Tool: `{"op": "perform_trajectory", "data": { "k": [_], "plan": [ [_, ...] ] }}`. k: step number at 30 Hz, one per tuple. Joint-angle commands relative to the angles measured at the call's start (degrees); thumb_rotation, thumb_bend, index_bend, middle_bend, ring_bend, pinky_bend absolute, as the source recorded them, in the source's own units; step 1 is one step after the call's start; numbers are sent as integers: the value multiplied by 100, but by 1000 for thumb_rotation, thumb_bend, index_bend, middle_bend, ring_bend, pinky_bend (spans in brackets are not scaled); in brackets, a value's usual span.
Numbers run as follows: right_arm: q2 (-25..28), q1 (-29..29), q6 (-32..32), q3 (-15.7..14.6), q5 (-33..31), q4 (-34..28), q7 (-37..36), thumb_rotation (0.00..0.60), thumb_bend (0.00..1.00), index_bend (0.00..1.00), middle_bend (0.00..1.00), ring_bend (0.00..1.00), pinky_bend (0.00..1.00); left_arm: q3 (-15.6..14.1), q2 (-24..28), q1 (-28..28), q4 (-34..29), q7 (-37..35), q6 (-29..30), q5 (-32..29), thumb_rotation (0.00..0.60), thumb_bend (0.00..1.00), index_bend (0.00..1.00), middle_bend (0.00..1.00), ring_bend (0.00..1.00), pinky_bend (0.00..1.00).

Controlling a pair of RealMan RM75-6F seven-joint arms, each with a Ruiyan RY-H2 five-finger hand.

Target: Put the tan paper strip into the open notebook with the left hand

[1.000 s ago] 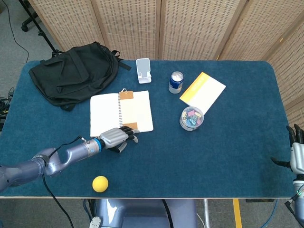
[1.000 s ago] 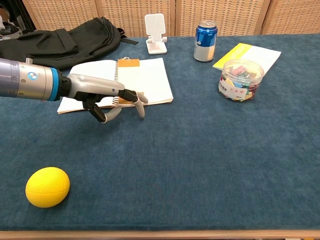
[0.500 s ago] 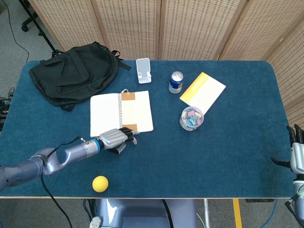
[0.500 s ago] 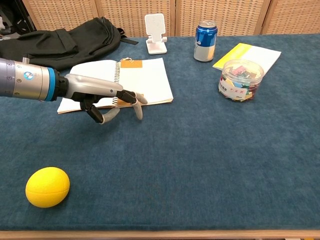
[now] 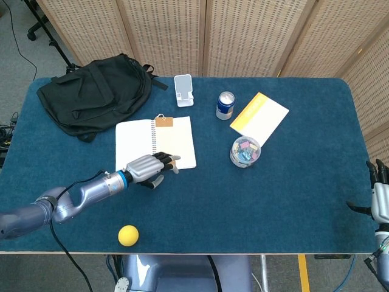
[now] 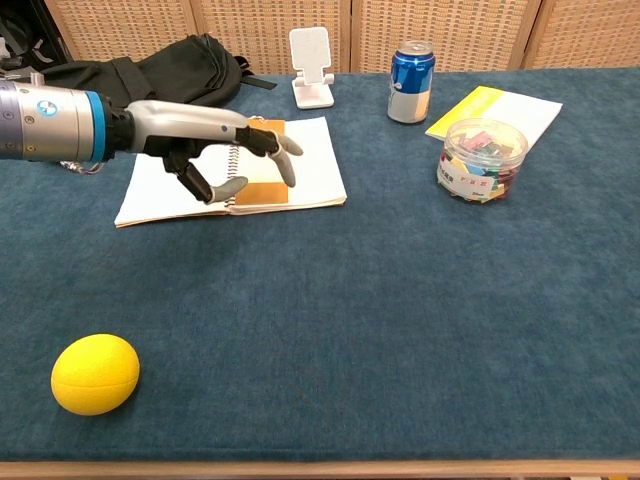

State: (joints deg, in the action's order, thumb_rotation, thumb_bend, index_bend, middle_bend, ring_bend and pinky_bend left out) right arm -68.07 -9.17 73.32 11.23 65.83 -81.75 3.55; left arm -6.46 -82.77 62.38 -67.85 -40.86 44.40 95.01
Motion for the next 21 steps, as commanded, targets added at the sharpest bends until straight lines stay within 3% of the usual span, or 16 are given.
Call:
{"op": "perform_trajectory", "data": {
  "k": [1,3,7,10,14,17,21],
  "plan": [
    [5,3,12,-7,21,-21,0,600,0,0,0,0,0,46,190,-9,-196,-160,55,-25,600,567,267,0,0,81],
    [14,11,35,-17,52,-51,-5,600,0,0,0,0,0,84,341,-53,-342,-158,196,-26,600,489,267,0,0,81],
    [39,30,116,-33,151,-129,-32,600,0,0,0,0,0,224,684,-336,-768,180,572,-265,600,194,258,0,0,50],
    [61,52,213,-66,292,-201,-62,600,0,0,0,0,0,300,1043,-741,-1314,752,955,-600,600,23,170,0,0,0],
    [86,83,344,-134,529,-304,-127,600,0,0,0,0,0,316,1418,-1514,-2022,1783,1741,-1128,600,0,42,0,0,0],
    [92,111,495,-209,804,-400,-207,600,0,0,0,0,0,274,1582,-2294,-2454,2739,2598,-1603,600,0,4,0,0,0],
    [82,138,684,-290,1124,-463,-284,600,0,0,0,0,0,250,1512,-3166,-2675,3501,3597,-2033,600,0,0,0,0,0]
  ]
}}
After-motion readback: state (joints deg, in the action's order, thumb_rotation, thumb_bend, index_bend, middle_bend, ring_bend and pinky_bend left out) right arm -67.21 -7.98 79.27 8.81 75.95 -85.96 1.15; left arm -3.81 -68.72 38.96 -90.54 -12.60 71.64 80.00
